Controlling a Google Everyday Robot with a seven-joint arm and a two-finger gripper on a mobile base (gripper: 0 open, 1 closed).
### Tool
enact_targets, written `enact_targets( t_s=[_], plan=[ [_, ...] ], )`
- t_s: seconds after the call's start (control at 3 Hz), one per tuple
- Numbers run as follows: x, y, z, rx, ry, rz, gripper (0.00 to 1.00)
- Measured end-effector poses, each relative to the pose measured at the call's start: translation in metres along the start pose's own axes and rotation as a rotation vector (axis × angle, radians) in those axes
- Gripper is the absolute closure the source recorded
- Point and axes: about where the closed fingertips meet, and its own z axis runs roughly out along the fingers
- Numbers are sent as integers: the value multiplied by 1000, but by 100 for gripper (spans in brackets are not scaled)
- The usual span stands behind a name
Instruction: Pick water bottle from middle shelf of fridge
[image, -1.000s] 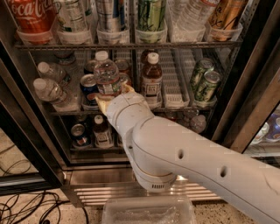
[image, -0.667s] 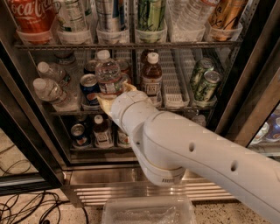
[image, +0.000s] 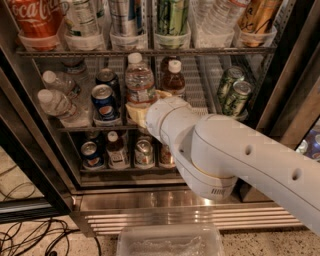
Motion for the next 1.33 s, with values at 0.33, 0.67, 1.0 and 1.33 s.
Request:
enact_targets(
  t_s=[0.33, 0.67, 1.0, 1.33],
  plan=[
    [3, 3, -3, -55, 0, 6, 100],
    [7, 44, -8, -192, 20, -42, 100],
    [5, 57, -8, -232, 17, -34, 100],
    [5, 57, -8, -232, 17, -34, 100]
  ],
)
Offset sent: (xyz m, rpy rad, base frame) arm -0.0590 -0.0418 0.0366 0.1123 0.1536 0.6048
